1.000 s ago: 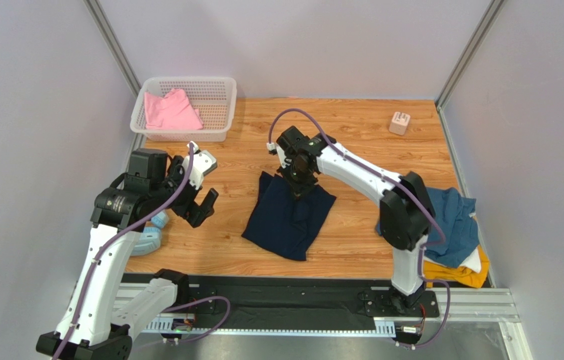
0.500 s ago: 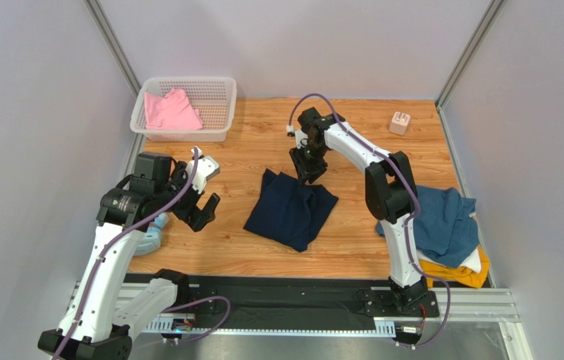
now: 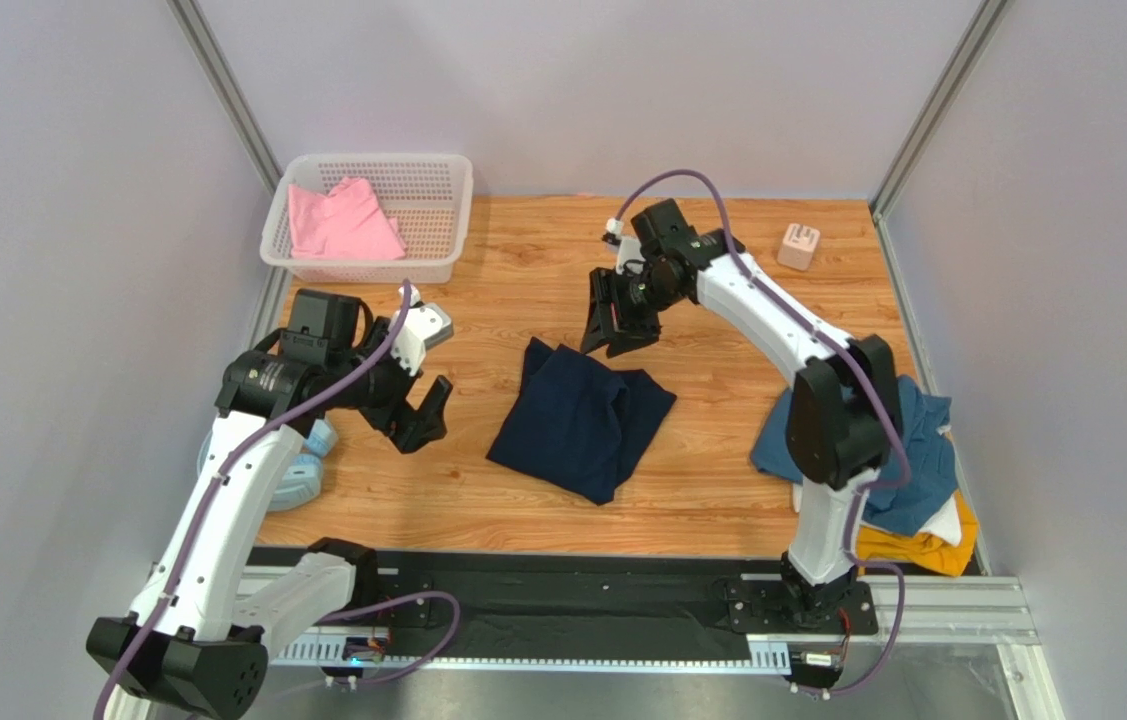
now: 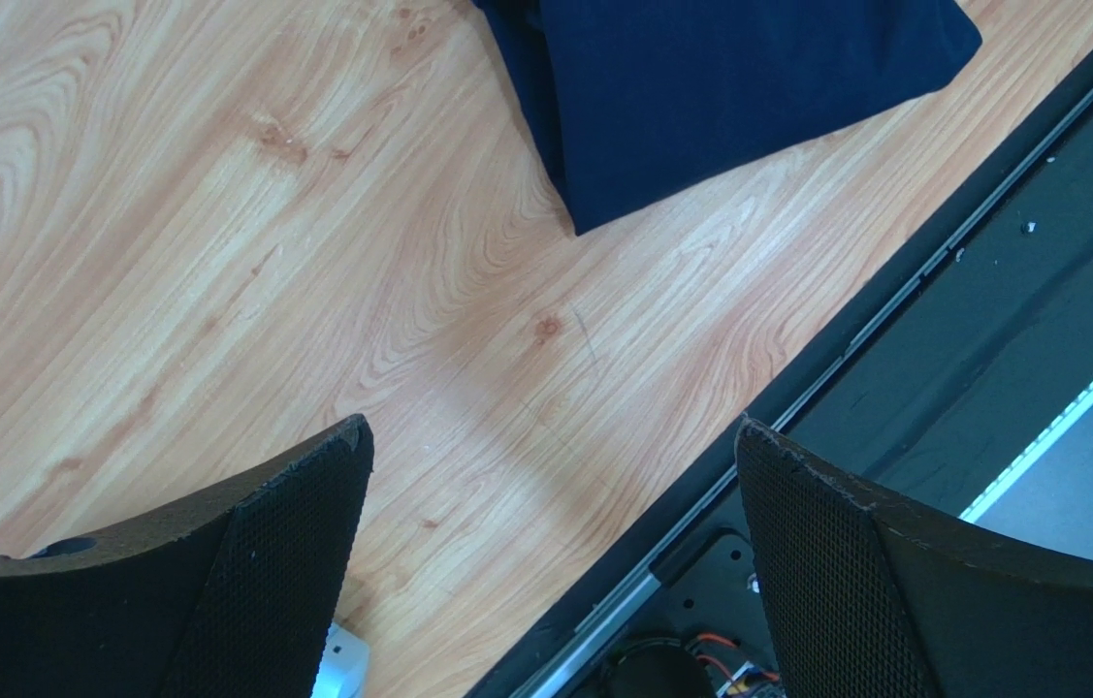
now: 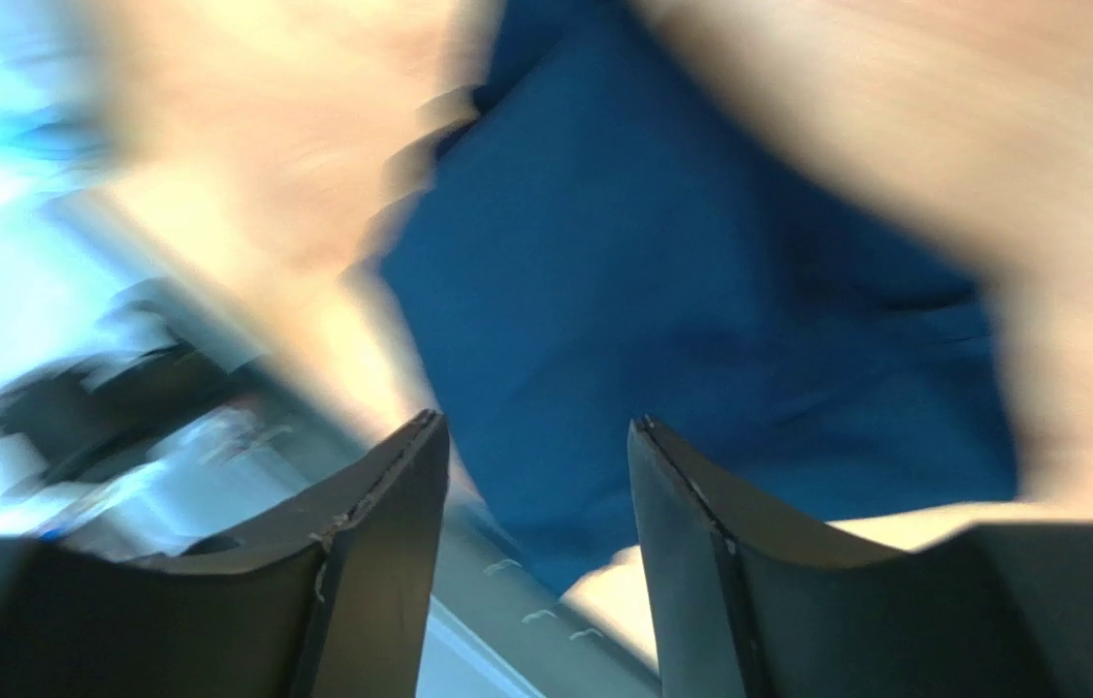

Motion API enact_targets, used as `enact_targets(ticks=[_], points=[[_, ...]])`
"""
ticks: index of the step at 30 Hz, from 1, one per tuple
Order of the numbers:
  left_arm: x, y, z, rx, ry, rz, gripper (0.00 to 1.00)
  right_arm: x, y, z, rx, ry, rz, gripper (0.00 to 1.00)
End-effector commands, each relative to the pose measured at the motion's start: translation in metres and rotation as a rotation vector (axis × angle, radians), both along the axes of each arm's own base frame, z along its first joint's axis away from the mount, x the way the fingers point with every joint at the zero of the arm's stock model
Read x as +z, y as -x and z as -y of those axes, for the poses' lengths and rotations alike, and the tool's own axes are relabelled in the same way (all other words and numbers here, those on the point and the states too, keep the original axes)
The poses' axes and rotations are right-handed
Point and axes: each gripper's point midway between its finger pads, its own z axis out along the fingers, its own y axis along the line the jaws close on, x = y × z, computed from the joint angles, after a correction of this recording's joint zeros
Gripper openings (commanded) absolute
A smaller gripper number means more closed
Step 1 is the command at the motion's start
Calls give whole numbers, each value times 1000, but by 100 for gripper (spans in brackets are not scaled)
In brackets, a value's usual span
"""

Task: Fold and stack the t-shirts
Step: Smooth out wrinkles on the folded tshirt

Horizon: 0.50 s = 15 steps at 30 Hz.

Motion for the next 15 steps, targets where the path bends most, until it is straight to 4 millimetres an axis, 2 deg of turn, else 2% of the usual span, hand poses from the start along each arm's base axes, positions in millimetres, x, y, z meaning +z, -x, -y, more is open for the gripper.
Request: enact_targets(ticks=[1, 3, 5, 8, 10, 12, 13, 15], points=[[14, -4, 1, 14, 26, 70, 100, 69, 52, -60, 125, -464, -74, 56], [15, -4, -2, 22, 17, 82, 100, 63, 66, -65, 126, -539, -133, 56], [16, -4, -4, 27, 9, 91, 100, 78, 71, -69, 164, -627, -105, 57], [18, -4, -6, 32, -2, 95, 100, 56, 84, -67, 131, -629, -228, 59], [21, -5, -6, 34, -4, 106, 100, 22, 85, -62, 91, -569, -292, 59], [23, -4, -6, 35, -3, 107, 100, -7, 78, -50, 15, -503, -328, 59], [25, -4, -6, 35, -2, 111, 100, -26, 81, -43, -17, -475, -364, 59], [27, -4, -7, 35, -3, 115, 100, -56, 71, -28, -92, -442, -407, 59]])
